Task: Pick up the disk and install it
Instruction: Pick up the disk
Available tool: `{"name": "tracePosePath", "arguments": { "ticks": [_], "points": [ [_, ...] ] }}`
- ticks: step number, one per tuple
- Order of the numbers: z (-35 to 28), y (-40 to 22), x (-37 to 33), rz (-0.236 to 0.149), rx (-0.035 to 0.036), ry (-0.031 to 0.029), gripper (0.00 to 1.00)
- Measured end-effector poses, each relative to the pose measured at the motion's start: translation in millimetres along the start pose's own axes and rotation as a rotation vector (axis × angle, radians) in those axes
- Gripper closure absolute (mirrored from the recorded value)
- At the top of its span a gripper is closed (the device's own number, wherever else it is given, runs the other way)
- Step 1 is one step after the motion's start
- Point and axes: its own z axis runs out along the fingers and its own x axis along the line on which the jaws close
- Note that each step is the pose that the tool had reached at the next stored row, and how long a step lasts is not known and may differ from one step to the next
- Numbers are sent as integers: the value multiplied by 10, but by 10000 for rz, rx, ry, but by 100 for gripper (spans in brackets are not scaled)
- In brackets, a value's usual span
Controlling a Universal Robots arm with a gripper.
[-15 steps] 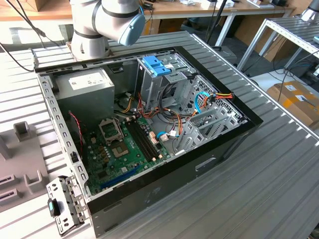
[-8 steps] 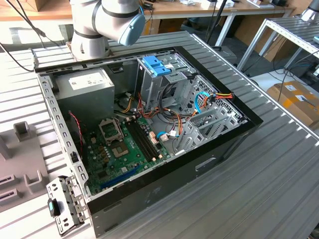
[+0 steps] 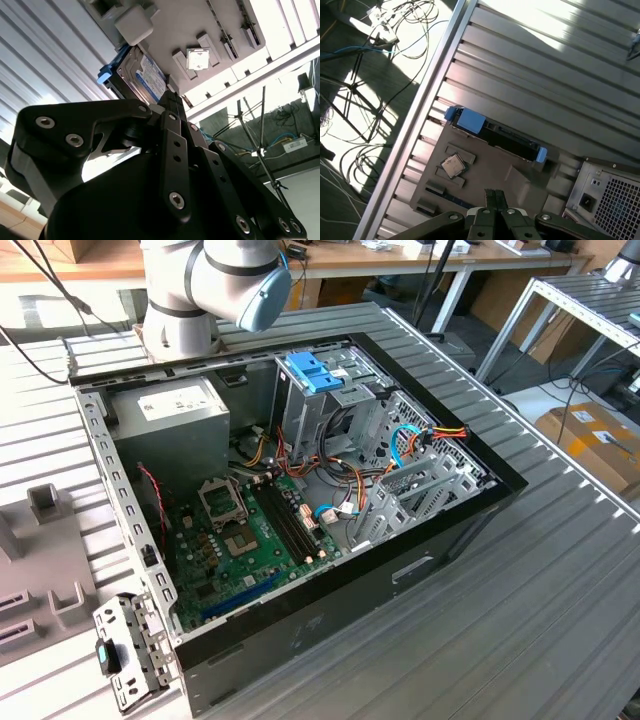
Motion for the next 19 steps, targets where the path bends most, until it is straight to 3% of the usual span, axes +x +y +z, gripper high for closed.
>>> {"name": "tracePosePath", "arguments": {
  "ticks": [19],
  "points": [
    [0, 0, 0, -930, -23, 42, 89]
  ]
}}
